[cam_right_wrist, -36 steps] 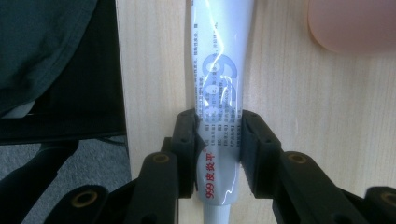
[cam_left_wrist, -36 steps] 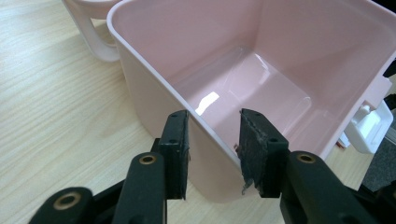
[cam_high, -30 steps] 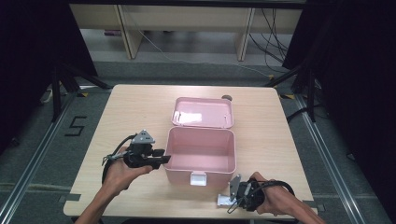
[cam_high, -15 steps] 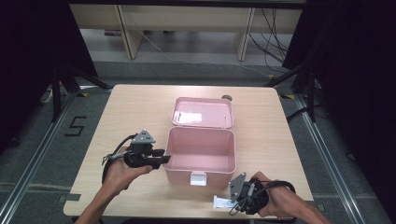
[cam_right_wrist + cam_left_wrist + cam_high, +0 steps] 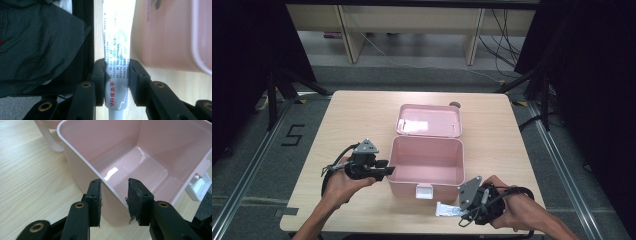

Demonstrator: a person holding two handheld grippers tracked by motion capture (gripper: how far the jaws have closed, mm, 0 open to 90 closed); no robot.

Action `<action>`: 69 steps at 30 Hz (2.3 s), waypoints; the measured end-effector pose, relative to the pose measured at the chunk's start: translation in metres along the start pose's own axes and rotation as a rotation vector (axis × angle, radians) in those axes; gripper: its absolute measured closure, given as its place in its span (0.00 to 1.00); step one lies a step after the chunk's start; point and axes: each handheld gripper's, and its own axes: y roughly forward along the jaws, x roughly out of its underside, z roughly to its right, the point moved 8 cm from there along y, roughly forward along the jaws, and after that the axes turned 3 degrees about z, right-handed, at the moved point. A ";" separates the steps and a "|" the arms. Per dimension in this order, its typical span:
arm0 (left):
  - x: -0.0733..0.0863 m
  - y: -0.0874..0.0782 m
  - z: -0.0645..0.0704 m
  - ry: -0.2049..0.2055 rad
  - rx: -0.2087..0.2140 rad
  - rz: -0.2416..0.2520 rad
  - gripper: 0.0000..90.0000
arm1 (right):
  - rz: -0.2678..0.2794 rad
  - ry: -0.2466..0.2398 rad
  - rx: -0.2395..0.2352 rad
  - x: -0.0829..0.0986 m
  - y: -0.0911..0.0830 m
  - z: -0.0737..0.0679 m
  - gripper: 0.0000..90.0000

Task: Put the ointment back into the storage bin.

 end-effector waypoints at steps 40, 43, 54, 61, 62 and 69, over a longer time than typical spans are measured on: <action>0.000 0.000 0.000 0.007 0.004 -0.007 0.71 | -0.064 -0.031 0.052 -0.050 -0.032 0.069 0.78; 0.000 0.000 0.000 0.007 0.004 -0.007 0.71 | -0.086 0.010 0.044 -0.051 -0.030 0.069 0.78; 0.000 0.000 0.000 0.007 0.006 -0.006 0.71 | -0.108 -0.067 0.018 -0.060 -0.016 0.085 0.78; 0.000 0.000 0.000 0.005 0.007 -0.008 0.71 | -0.131 -0.057 0.017 -0.062 -0.009 0.092 0.78; 0.000 0.000 0.000 0.006 0.008 -0.011 0.71 | -0.142 -0.026 0.018 -0.061 -0.008 0.091 0.78; 0.000 0.000 0.000 0.004 0.013 -0.011 0.71 | -0.157 -0.023 0.011 -0.063 0.001 0.097 0.78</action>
